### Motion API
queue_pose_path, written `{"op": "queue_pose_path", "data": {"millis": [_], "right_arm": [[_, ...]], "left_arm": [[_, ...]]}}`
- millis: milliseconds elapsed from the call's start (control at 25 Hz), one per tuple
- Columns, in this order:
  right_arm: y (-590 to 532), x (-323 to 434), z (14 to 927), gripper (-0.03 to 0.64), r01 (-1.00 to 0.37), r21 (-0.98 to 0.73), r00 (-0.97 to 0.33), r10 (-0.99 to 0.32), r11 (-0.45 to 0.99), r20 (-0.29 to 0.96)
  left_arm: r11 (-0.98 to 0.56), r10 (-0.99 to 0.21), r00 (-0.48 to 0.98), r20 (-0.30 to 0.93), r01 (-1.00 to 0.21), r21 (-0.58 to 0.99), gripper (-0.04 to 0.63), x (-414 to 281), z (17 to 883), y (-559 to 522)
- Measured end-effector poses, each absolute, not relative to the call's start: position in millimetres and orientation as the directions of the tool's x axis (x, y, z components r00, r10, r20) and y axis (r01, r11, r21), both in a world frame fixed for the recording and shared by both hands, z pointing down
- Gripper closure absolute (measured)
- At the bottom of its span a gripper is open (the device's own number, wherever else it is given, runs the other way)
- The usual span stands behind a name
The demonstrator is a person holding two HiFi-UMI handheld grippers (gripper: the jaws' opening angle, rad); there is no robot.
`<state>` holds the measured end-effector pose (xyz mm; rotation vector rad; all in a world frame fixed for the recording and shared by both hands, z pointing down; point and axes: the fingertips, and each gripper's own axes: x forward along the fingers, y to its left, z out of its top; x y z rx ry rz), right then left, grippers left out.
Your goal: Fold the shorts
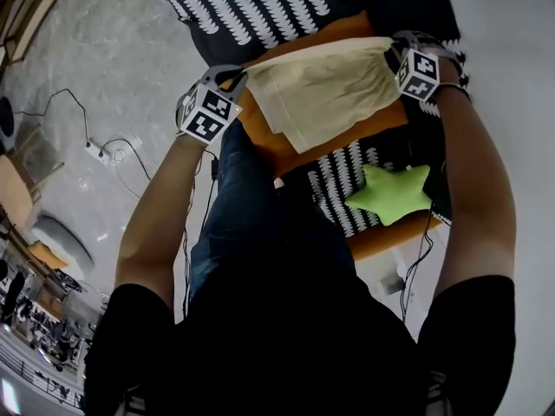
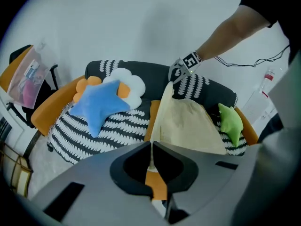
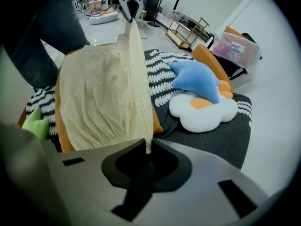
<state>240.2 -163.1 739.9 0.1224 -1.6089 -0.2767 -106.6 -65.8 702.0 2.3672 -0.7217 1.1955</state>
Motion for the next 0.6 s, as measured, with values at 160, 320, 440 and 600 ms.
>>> {"op": "queue_pose_path", "data": {"millis": [160,320,440,600], "right_arm": [[-134.5,261.3,742.8,0.577,0.163,0.233,-0.030,-0.231,0.959,0.972],[-112.6,286.3,748.0,0.577,0.163,0.218,0.005,-0.222,0.962,0.975],[-96.9,303.4,752.8,0.577,0.182,0.215,0.057,-0.229,0.959,0.972],[-73.1,324.0,767.8,0.577,0.217,0.205,0.118,-0.234,0.954,0.965]], "left_arm": [[-0.821,-0.235,0.523,0.819,-0.559,0.121,0.566,-84.1,689.5,-24.9],[-0.859,-0.188,0.559,0.807,-0.492,0.141,0.568,-52.3,686.6,10.9],[-0.893,-0.139,0.580,0.803,-0.424,0.151,0.568,-30.4,685.2,34.7],[-0.918,-0.087,0.596,0.798,-0.360,0.169,0.568,-7.0,687.0,59.1]]}}
